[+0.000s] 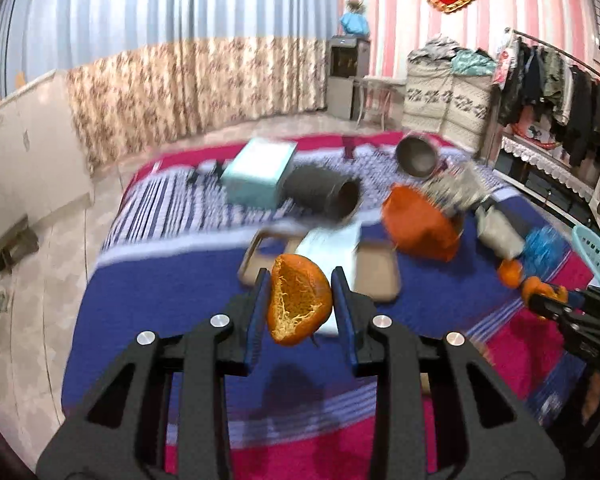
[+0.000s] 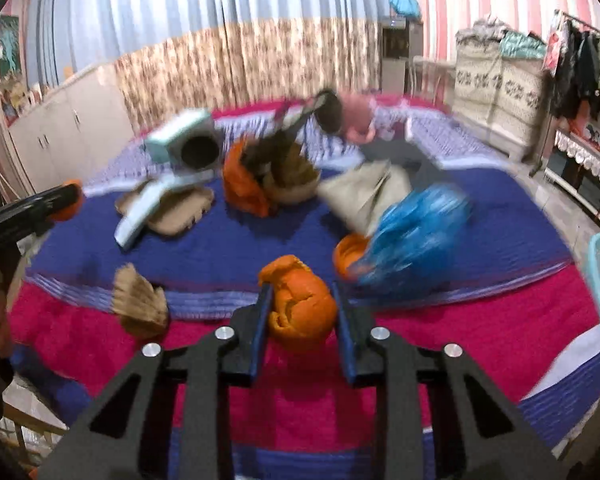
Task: Collect trash
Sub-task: 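Carry the orange peels to the blue basket and open both grippers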
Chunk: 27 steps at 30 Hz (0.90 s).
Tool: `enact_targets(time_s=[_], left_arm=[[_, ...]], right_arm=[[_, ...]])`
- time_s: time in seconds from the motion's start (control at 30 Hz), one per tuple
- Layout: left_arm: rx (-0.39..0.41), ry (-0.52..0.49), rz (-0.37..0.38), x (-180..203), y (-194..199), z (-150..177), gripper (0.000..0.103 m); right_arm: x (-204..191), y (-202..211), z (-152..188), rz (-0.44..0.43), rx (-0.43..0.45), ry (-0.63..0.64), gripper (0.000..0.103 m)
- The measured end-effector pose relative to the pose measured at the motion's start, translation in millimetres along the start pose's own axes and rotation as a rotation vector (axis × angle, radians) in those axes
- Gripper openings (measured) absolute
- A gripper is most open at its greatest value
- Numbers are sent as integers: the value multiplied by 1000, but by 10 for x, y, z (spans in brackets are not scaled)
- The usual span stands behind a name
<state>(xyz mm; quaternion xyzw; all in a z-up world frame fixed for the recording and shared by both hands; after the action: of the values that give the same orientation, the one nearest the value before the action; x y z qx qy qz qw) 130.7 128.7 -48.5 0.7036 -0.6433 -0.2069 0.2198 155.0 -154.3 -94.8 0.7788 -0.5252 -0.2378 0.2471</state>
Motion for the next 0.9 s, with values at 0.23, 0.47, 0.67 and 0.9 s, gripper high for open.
enact_targets(time_s=[0.23, 0.47, 0.67, 0.9], left_arm=[[97, -83, 110, 888, 107, -505, 30], [151, -158, 266, 2061, 160, -778, 30], [182, -191, 390, 2962, 200, -814, 30], [147, -281, 476, 3934, -36, -584, 30]], right_arm=[[840, 660, -310, 161, 157, -68, 30], [2041, 1100, -492, 364, 241, -202, 30], [2904, 1305, -492, 520, 265, -287, 30], [3505, 1369, -40, 607, 233, -399, 30]])
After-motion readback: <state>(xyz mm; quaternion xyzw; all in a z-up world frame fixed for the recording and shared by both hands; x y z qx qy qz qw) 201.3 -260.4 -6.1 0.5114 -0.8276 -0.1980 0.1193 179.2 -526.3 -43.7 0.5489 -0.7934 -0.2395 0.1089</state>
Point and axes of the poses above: each gripper's, at about its wrist camera, not at the fingertips, and y roughly against the way its jaws point, x to its right, z to its underside, the point moved 3 cm from there along -y, roughly the way its jaws point, and after that the axes turned 1 degree about -y, right-handed, at the moved point
